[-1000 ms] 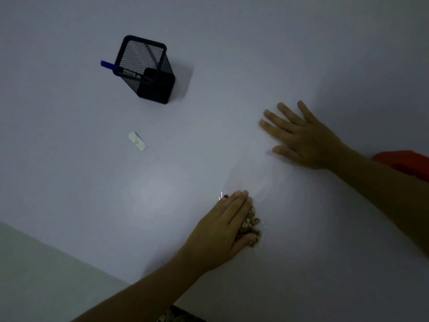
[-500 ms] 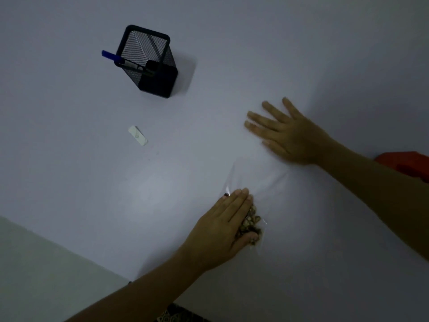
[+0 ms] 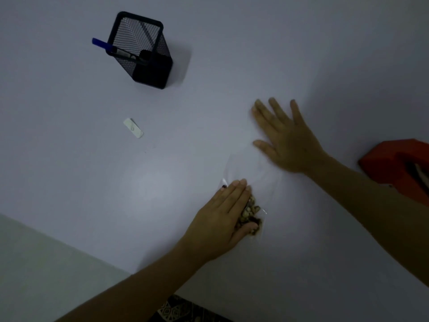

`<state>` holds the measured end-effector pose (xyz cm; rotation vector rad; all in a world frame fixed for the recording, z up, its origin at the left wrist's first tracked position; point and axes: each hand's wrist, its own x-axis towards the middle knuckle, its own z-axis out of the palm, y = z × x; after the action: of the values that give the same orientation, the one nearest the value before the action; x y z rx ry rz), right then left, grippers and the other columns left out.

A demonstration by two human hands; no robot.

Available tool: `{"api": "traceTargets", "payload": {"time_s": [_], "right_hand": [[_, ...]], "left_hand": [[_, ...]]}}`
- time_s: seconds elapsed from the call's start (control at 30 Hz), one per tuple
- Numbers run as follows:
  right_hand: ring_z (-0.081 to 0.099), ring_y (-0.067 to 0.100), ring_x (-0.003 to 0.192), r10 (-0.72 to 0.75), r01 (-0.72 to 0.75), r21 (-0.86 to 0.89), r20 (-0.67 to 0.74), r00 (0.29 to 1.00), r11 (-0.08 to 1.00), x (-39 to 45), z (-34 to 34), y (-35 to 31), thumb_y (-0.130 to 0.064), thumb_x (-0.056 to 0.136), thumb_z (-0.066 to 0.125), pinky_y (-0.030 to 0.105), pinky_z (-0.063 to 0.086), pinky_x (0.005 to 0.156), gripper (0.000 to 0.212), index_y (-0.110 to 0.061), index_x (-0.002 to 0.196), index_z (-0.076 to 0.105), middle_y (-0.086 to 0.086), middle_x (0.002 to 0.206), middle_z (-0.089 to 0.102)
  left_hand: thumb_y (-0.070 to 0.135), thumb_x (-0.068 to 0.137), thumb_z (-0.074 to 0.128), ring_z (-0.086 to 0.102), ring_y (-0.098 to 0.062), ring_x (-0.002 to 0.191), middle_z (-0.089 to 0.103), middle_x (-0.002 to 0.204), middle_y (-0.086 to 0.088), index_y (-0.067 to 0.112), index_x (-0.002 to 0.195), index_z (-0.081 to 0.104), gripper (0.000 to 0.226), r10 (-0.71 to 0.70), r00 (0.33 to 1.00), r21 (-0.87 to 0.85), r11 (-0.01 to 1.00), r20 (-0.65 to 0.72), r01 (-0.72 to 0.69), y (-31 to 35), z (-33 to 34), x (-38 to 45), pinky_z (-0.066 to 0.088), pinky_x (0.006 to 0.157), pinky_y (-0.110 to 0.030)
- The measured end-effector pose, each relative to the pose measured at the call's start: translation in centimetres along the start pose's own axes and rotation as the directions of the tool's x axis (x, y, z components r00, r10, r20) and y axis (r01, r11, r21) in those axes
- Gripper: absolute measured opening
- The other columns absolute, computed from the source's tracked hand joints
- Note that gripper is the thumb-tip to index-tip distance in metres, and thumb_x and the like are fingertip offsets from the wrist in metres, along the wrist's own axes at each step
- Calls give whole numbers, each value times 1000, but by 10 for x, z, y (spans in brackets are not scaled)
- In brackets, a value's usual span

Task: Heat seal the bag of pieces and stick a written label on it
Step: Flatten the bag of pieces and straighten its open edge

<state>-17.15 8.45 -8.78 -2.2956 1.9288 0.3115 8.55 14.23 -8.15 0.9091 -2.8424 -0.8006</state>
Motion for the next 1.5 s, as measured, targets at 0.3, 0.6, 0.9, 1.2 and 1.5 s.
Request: {"api": "traceTargets", "payload": {"time_s": [0.3,0.6,0.9,1.2,1.5], "right_hand": [[11,27,147,113,-104,139,-59,992,985,-18,-1,-48,-43,100,20,55,5,117,62,-11,152,9,7,160,12],[15,30,146,127,-125,60,-30,991,990,-3,3,-10,-47,99,17,59,8,115,60,-19,152,12,3,160,16],[15,32,146,300,-287,112,-123,946,951,20,-14,33,-38,101,15,56,6,116,58,-9,150,14,10,158,20],[15,26,146,-173,157,217,60,983,963,-111,17,-53,-51,98,19,49,14,118,67,-6,148,21,13,156,23],[26,28,143,-71,76,214,-28,997,974,-136,2,-36,-45,100,26,52,17,117,58,-7,142,36,12,150,36]], "left_hand": [[56,94,35,36,-21,139,41,149,-10,6,141,42,69,6,1000,52,999,-2,-6,2,-4,7,30,115,-35],[55,94,37,32,-20,141,37,151,-9,7,143,39,68,-13,1000,40,999,0,13,3,-5,5,28,116,-35],[54,94,39,32,-20,141,37,151,-8,8,143,40,67,-17,1000,42,999,-15,18,1,-4,12,31,116,-36],[56,91,42,39,-21,137,43,147,-10,5,139,46,70,-33,998,32,999,-46,35,3,-5,13,29,114,-34],[57,90,40,39,-18,137,45,146,-7,9,137,49,68,-60,998,-5,998,-25,60,5,-14,14,24,114,-28]]}}
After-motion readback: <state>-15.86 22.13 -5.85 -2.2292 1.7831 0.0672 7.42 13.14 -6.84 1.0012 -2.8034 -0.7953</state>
